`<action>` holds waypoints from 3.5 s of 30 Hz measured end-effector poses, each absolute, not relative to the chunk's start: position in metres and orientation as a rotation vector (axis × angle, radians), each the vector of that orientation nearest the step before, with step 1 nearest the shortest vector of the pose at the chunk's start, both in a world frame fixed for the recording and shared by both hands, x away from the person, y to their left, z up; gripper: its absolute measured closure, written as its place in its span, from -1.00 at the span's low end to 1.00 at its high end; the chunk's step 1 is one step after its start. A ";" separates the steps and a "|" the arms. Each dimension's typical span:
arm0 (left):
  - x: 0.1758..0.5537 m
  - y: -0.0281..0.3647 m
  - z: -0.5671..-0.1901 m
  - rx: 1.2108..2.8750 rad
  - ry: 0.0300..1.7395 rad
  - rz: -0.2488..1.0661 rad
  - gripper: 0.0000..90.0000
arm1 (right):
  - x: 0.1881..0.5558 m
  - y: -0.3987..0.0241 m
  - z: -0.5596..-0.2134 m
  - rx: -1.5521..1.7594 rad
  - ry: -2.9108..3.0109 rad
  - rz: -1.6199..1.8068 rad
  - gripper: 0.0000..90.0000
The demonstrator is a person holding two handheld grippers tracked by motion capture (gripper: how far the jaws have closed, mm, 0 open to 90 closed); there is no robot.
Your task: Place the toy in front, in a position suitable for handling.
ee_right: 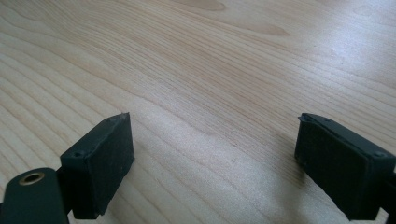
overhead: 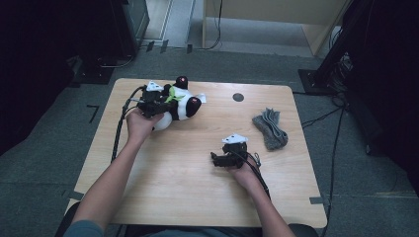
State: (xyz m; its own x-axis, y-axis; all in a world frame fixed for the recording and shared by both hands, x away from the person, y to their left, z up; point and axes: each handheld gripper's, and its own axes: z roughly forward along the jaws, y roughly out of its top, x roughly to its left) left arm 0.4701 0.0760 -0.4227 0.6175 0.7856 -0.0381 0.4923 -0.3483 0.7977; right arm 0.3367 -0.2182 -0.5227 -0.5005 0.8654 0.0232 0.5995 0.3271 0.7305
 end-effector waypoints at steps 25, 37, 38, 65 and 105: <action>0.404 0.043 -0.403 2.071 0.834 0.359 0.47 | 0.342 -0.268 -0.486 1.406 2.139 1.040 -0.70; 0.369 0.024 -0.411 2.088 0.763 0.277 0.47 | 0.350 -0.315 -0.464 1.457 2.039 1.041 -0.70; 0.369 0.024 -0.411 2.088 0.763 0.277 0.47 | 0.350 -0.315 -0.464 1.457 2.039 1.041 -0.70; 0.335 0.004 -0.428 2.082 0.658 0.161 0.44 | 0.384 -0.375 -0.473 1.577 1.865 0.844 -0.55; 0.348 0.061 -0.417 1.976 0.748 0.164 -0.41 | 0.402 -0.387 -0.498 1.657 2.003 0.758 0.50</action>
State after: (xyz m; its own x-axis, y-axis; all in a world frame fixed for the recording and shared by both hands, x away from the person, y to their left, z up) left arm 0.3478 0.0611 -0.4172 0.8015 0.5665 -0.1913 0.4344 -0.3319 0.8373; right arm 0.4016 -0.3871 -0.4977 -0.1932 0.9810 0.0157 0.7458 0.1364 0.6521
